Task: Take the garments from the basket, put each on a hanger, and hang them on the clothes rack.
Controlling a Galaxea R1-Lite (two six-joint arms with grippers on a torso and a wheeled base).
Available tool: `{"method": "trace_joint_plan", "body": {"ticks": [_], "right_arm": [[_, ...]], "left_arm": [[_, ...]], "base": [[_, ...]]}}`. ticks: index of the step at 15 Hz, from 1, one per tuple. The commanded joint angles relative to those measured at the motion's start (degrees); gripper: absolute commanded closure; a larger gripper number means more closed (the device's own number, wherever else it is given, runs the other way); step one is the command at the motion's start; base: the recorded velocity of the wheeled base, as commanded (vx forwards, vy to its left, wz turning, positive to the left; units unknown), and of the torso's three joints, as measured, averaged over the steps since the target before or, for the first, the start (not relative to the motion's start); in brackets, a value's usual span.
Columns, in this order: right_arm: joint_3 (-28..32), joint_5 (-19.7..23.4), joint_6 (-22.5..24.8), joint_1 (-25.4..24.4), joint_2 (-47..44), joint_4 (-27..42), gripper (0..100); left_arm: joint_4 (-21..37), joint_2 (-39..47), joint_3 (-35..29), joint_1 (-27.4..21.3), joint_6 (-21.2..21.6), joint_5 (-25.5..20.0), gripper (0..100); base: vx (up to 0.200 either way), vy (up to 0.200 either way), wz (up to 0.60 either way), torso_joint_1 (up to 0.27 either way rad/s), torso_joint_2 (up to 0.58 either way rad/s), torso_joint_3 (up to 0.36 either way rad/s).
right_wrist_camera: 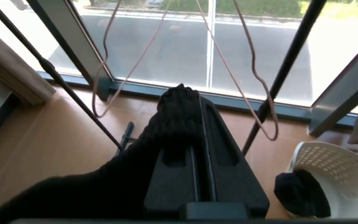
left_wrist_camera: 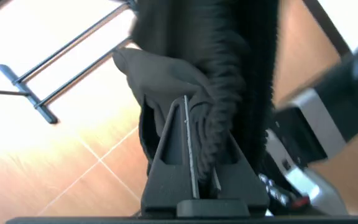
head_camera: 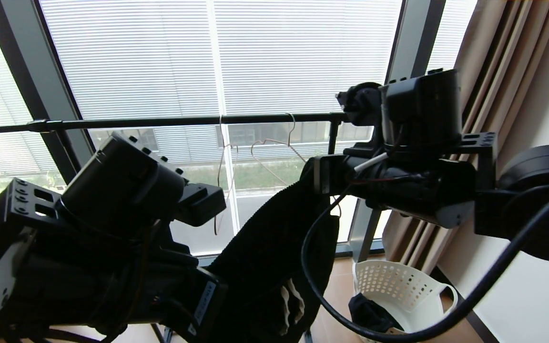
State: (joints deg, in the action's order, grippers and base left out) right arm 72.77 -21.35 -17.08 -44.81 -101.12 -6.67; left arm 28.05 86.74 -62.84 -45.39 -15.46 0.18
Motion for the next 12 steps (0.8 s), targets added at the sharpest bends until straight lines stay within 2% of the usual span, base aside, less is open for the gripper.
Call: {"method": "trace_joint_plan", "body": {"ticks": [1, 3, 5, 9, 12], "right_arm": [[-8.34, -0.01, 1.08, 0.78, 8.92, 0.25, 100], [-13.53, -0.36, 3.1, 0.52, 12.88, 0.52, 100], [-18.1, -0.54, 5.65, -0.01, 16.31, 0.96, 100], [-22.05, -0.89, 5.65, -0.01, 19.29, 2.63, 100], [-21.88, -0.8, 5.48, -0.01, 19.38, 2.36, 100]], "left_arm": [[-3.18, 0.01, 0.09, 5.13, 0.16, -0.01, 100], [-6.25, 1.33, -0.7, 6.98, 0.34, -0.01, 100], [-6.43, 4.41, -3.87, 8.56, 0.43, -0.01, 100], [-6.61, 7.48, -5.71, 9.61, 2.63, -0.01, 100], [-7.66, 7.22, -5.54, 9.53, 2.63, -0.01, 100]], "base": [[0.0, 0.0, 0.0, 0.0, 0.0, 0.0], [0.0, 0.0, 0.0, 0.0, 0.0, 0.0], [0.0, 0.0, 0.0, 0.0, 0.0, 0.0], [0.0, 0.0, 0.0, 0.0, 0.0, 0.0], [0.0, 0.0, 0.0, 0.0, 0.0, 0.0]]}}
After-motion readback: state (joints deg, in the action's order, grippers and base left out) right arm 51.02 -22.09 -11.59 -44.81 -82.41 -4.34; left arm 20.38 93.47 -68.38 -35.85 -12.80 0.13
